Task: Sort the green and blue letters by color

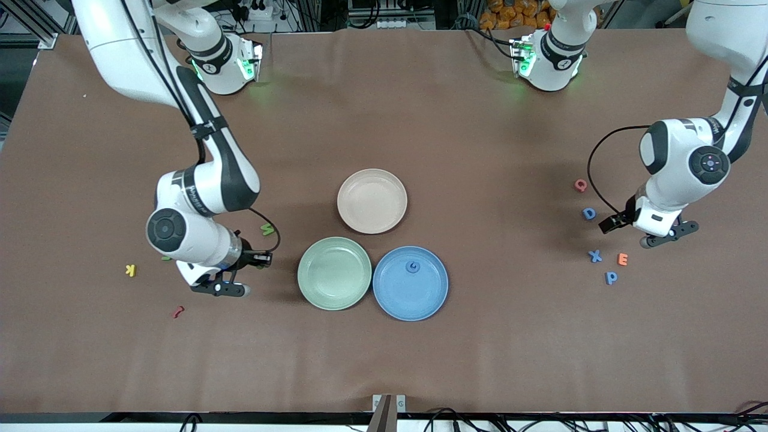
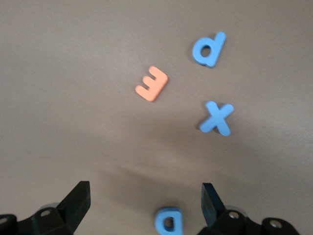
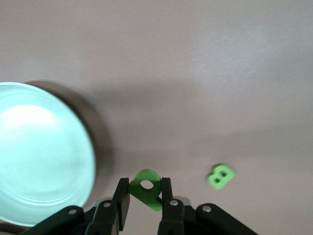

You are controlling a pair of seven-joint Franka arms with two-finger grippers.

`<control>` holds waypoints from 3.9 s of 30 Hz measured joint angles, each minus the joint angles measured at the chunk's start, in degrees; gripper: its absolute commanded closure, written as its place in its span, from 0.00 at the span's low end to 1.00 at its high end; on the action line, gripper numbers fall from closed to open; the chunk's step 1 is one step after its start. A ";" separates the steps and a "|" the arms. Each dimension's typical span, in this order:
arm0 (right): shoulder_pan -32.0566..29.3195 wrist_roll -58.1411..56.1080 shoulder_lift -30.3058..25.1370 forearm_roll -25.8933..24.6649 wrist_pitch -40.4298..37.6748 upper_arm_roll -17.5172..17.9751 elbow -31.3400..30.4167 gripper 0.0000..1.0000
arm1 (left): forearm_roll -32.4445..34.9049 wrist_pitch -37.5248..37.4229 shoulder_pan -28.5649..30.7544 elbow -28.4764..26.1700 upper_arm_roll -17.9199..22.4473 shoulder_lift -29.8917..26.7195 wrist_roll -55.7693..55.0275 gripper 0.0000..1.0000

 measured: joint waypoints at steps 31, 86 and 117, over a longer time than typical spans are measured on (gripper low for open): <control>13.03 22.84 5.86 -0.01 1.00 0.00 7.09 0.89 | -0.24 9.19 0.11 -7.95 -2.84 2.07 -8.33 0.00; 12.92 23.11 9.33 -0.23 2.85 -0.91 10.80 0.23 | -0.24 10.00 -8.96 -5.69 -3.60 0.63 -19.47 0.97; 5.09 2.24 -2.83 -4.28 -10.44 -1.69 2.94 0.22 | -0.25 1.90 -39.42 27.34 -3.46 18.76 -61.51 0.96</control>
